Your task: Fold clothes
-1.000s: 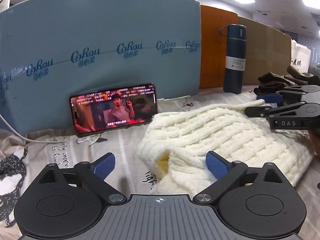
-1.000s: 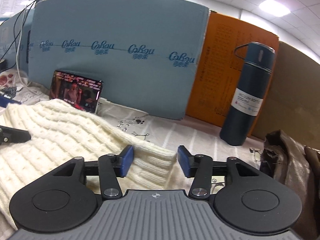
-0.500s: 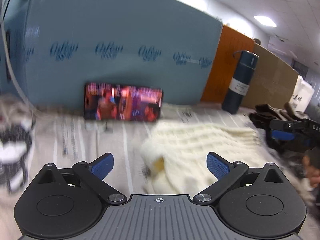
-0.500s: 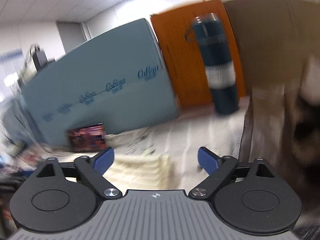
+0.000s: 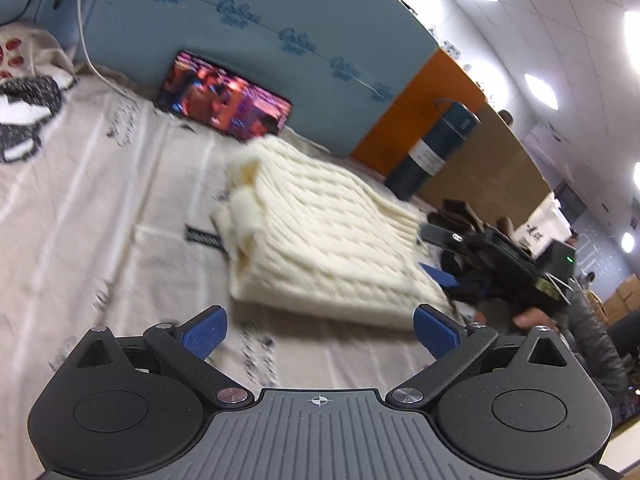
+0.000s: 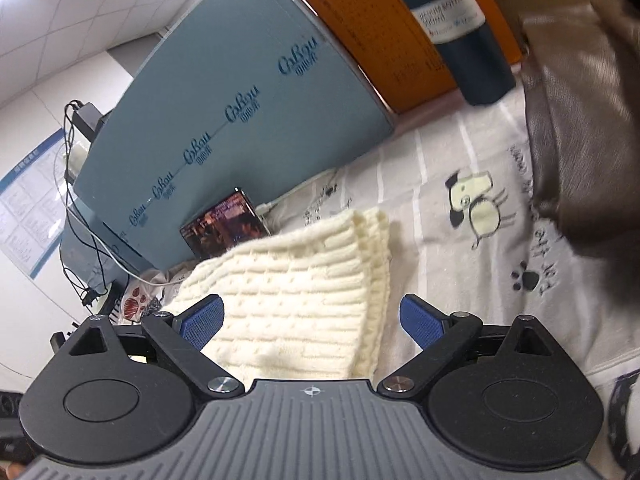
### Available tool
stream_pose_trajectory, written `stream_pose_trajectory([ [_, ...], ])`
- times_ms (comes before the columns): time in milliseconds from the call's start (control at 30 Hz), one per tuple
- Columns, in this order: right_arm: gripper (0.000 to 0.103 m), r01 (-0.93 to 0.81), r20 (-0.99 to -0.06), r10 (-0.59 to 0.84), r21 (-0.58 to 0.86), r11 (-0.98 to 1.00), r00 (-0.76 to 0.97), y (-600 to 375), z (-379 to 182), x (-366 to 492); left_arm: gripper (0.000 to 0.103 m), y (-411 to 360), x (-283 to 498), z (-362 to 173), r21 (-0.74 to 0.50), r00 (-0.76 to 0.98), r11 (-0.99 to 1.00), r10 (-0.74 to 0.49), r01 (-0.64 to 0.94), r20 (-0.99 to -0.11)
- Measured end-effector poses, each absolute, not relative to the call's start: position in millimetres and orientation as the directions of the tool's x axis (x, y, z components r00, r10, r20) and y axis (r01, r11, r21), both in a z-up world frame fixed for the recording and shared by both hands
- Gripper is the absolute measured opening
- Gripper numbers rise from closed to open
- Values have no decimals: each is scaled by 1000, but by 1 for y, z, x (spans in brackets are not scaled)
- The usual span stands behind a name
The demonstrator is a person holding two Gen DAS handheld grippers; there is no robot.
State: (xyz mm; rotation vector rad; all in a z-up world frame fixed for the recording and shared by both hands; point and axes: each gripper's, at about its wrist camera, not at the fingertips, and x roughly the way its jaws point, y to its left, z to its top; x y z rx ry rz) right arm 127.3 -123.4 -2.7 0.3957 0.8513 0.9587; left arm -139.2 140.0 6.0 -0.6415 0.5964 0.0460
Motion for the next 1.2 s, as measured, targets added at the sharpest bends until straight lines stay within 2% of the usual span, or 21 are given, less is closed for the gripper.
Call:
stream_pose_trajectory([
  [167, 95, -550, -467, 828, 622, 557, 311, -118, -7, 130, 101, 128, -114, -5, -571, 801, 793, -192, -214, -567],
  [267, 95, -562, -469, 821, 603, 566, 324, -113, -8, 132, 101, 126, -92, -9, -544, 791, 796, -145, -263, -594],
  [367, 95, -562, -463, 827, 610, 559, 319, -105, -10, 139, 101, 131, -89, -14, -583, 827, 771, -137, -256, -546],
  [533, 96, -481, -422, 869, 724, 495, 259, -95, -16, 163, 101, 138, -85, -23, -643, 879, 727, -119, -239, -461],
  [667, 94, -495, -407, 887, 737, 459, 217, -89, -17, 164, 100, 144, -81, -30, -689, 915, 691, -100, -219, -392],
  [733, 92, -505, -398, 901, 749, 428, 172, -88, -17, 162, 97, 146, -80, -32, -696, 922, 684, -90, -218, -377],
  [767, 90, -509, -391, 909, 758, 408, 145, -87, -17, 160, 90, 146, -80, -33, -692, 921, 687, -85, -222, -380],
  [800, 89, -516, -393, 911, 758, 399, 126, -86, -17, 158, 77, 147, -80, -34, -688, 920, 690, -81, -226, -384],
  [833, 87, -523, -395, 913, 758, 389, 107, -85, -17, 155, 70, 147, -80, -35, -683, 919, 693, -76, -230, -387],
  [867, 82, -529, -398, 913, 757, 383, 91, -84, -17, 153, 58, 148, -80, -36, -679, 918, 696, -71, -234, -390],
  [900, 75, -533, -406, 910, 753, 386, 86, -83, -17, 150, 52, 148, -80, -36, -675, 917, 698, -67, -238, -393],
  [1100, 40, -542, -447, 887, 721, 432, 113, -84, -12, 136, 41, 147, -81, -36, -653, 914, 719, -63, -237, -401],
  [1200, 33, -564, -474, 866, 677, 473, 159, -84, -1, 123, 39, 147, -84, -33, -648, 911, 725, -70, -234, -407],
])
